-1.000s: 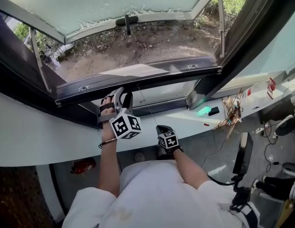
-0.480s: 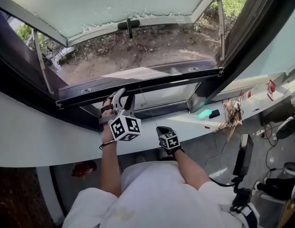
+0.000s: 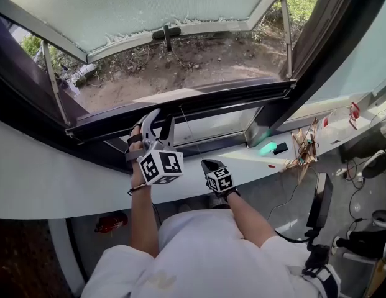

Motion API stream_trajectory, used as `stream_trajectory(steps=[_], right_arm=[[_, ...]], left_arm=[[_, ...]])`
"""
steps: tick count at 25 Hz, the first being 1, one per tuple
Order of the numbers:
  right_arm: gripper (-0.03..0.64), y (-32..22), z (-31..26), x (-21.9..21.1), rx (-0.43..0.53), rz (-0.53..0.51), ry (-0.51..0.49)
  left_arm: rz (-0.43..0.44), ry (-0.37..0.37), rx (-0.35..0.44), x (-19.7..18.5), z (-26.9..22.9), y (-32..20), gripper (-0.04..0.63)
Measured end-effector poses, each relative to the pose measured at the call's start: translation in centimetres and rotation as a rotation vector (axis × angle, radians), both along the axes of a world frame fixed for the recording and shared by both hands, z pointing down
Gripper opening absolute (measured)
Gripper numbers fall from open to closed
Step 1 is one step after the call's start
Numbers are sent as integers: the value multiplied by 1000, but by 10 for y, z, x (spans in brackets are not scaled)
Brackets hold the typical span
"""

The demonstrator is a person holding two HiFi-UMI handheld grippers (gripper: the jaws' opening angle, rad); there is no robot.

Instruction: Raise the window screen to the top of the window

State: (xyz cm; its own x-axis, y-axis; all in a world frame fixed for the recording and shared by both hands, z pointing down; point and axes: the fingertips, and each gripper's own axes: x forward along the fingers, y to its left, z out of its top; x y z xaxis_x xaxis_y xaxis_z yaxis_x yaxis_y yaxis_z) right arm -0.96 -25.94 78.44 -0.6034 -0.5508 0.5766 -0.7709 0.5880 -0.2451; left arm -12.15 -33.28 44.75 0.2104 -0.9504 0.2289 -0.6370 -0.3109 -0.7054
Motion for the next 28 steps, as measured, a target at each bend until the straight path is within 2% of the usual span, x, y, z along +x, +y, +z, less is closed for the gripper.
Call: stream_trajectory(steps=[4, 8, 13, 20, 28], right_arm=[[3, 4, -1, -5, 6, -14, 0], [3, 5, -4, -6, 2, -4, -15], [3, 4, -8, -7, -12, 22, -52], [3, 5, -16, -10, 12, 10, -55], [3, -2, -29, -17, 43, 18, -89]], left_arm=[[4, 18, 7, 0, -4, 1, 140], [-14, 58, 27, -5, -10, -2, 86], [-30, 81, 47, -7, -15, -4, 87], [-24, 97, 53, -8, -23, -5, 87], [-15, 125, 97, -8, -40, -3, 87]])
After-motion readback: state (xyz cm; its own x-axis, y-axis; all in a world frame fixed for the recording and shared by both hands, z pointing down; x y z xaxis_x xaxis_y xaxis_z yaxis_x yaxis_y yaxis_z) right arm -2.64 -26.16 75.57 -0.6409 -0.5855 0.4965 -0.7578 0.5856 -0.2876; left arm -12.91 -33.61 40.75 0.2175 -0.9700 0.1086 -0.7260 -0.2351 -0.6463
